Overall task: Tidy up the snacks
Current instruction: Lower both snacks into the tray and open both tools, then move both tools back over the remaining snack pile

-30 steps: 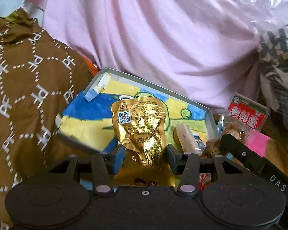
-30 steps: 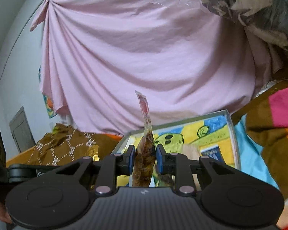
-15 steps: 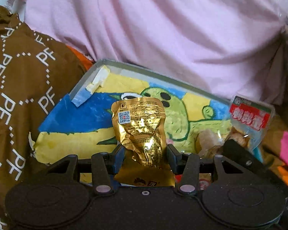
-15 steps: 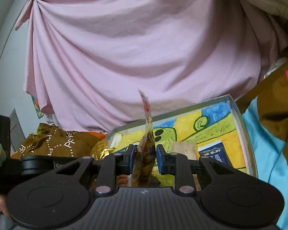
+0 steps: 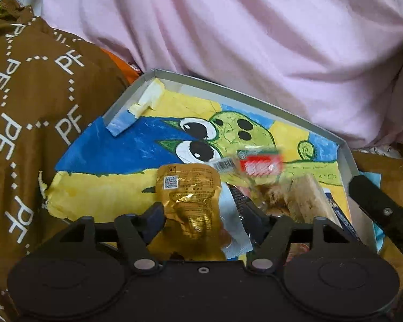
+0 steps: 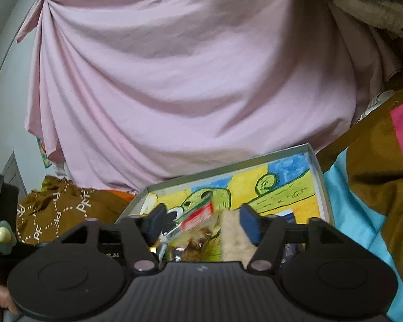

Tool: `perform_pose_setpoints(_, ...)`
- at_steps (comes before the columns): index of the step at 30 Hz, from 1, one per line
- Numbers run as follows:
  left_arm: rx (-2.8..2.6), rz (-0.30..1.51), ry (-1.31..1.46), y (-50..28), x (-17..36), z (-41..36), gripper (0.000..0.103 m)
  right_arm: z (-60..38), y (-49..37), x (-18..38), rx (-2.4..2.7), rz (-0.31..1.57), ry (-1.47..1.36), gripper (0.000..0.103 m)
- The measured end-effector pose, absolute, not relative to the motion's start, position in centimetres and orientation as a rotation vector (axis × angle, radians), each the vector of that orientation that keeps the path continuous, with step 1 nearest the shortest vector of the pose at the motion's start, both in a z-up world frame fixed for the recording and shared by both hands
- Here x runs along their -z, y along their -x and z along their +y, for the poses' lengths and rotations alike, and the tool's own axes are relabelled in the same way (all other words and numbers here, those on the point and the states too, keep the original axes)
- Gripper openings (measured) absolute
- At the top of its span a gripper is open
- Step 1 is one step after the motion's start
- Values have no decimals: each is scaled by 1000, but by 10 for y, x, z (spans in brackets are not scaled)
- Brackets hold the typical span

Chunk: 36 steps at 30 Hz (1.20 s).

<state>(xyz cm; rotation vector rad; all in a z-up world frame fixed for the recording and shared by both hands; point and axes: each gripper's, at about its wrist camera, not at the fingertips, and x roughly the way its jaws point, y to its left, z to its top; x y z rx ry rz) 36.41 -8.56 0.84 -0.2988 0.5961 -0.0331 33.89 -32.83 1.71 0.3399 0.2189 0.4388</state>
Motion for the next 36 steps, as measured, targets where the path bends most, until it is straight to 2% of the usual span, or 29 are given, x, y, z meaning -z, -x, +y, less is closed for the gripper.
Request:
perform_pose_setpoints(2, 22, 585, 307, -360, -10, -83, 79, -330, -337, -20, -437, 207, -349, 83)
perform_pose_setpoints(6, 4, 559, 303, -349, -16, -78, 81, -331, -328, -28, -421, 176, -323, 92)
perform_pose_setpoints(10, -30, 508, 313, -331, -27, -72, 99, -329, -313, -39, -410, 142, -285, 99)
perform_pose_setpoints(13, -36, 474, 331, -317, -38, -66, 99, -326, -298, -47, -390, 117, -244, 103)
perform_pose_setpoints(20, -43, 414, 374, -272, -57, -54, 102, -320, -255, -60, -357, 112, -189, 103)
perform_pose_setpoints(36, -10, 447, 339, -175, -54, -43, 102, -304, -154, -51, -328, 189, -118, 103)
